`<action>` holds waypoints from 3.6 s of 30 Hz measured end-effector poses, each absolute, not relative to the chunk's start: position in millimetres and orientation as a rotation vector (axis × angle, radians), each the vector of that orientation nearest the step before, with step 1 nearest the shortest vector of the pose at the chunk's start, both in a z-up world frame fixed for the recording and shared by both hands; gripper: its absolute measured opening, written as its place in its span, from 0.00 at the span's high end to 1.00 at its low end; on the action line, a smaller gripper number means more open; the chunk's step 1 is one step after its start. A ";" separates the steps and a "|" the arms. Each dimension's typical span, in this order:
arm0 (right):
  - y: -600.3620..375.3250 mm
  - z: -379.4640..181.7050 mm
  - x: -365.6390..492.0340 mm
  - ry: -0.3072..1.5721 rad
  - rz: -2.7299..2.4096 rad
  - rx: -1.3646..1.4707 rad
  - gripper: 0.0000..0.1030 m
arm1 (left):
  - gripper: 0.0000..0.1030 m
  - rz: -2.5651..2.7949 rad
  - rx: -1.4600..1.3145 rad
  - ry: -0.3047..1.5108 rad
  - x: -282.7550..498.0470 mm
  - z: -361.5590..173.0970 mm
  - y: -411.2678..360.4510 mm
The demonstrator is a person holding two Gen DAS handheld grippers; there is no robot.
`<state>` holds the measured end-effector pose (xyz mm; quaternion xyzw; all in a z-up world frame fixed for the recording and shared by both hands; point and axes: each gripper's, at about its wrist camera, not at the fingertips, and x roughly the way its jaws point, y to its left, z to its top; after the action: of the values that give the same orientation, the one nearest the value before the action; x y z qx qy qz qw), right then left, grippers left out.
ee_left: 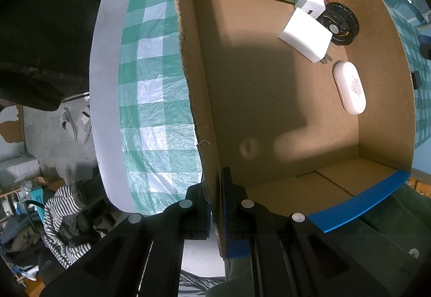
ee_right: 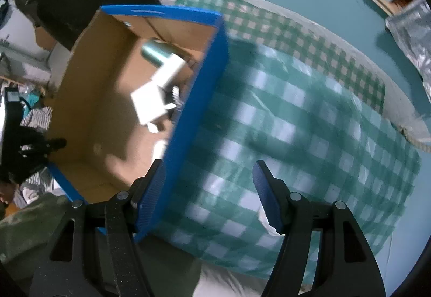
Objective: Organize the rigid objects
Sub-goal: 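Move the right gripper to the white octagonal device and grasp it, then carry the octagonal device over the box with the right gripper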
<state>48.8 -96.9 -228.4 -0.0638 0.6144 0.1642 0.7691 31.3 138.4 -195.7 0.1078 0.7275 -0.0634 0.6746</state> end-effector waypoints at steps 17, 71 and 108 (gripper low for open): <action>-166.4 -305.3 34.4 1.433 0.351 -0.209 0.33 | 0.94 -0.133 0.244 1.639 31.4 -194.8 138.0; -180.2 -350.3 28.8 1.486 0.168 -0.140 0.45 | 0.92 -0.137 0.248 1.644 32.9 -198.0 138.3; -102.0 -212.9 46.2 1.275 0.391 -0.153 0.47 | 0.92 -0.141 0.234 1.647 36.0 -196.2 135.2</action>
<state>46.2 -102.0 -212.9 -0.0708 0.5906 0.1813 0.7831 36.0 135.2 -196.2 0.1040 0.7312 -0.0627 0.6713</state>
